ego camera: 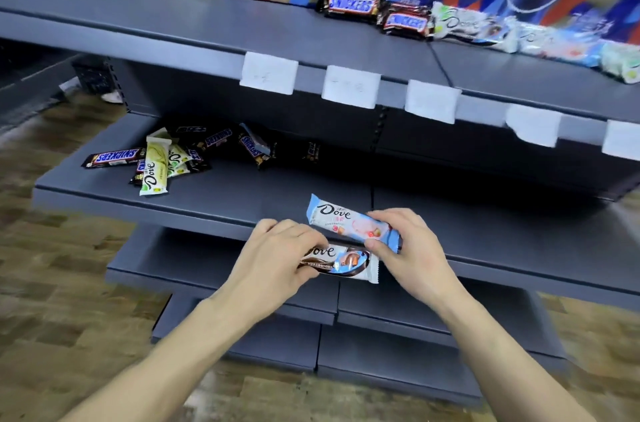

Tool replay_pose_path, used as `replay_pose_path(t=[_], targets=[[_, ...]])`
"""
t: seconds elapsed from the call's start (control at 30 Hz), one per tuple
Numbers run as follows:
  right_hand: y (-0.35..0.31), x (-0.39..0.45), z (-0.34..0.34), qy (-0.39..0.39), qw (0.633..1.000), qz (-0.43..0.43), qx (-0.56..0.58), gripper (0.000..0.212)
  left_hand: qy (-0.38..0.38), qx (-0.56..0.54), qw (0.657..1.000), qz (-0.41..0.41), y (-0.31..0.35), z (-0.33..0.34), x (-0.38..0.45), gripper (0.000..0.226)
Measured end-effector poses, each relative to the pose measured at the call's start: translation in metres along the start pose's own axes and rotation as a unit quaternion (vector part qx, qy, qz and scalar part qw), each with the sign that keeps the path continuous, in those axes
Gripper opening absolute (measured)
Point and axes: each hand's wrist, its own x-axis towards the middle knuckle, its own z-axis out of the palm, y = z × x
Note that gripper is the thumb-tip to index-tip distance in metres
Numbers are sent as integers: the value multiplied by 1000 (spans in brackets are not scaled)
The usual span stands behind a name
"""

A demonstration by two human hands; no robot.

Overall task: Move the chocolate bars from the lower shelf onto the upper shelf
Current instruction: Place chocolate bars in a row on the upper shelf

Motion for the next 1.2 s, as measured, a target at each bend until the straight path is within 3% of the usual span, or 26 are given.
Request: replay_pose_path(t=[0.33, 0.63, 0.9, 1.2], targets=[[23, -79, -144, 95, 994, -43, -41, 40, 37, 0, 996, 84, 138, -34, 13, 37], [39, -113, -239, 152, 981, -76, -97, 41, 69, 34, 991, 112, 228, -63, 32, 41], [31, -93, -301, 172, 973, -88, -125, 41, 104, 65, 984, 126, 259, -94, 69, 42], [42, -32, -333, 174, 972, -87, -131, 43, 129, 58, 983, 117, 245, -103, 141, 42]])
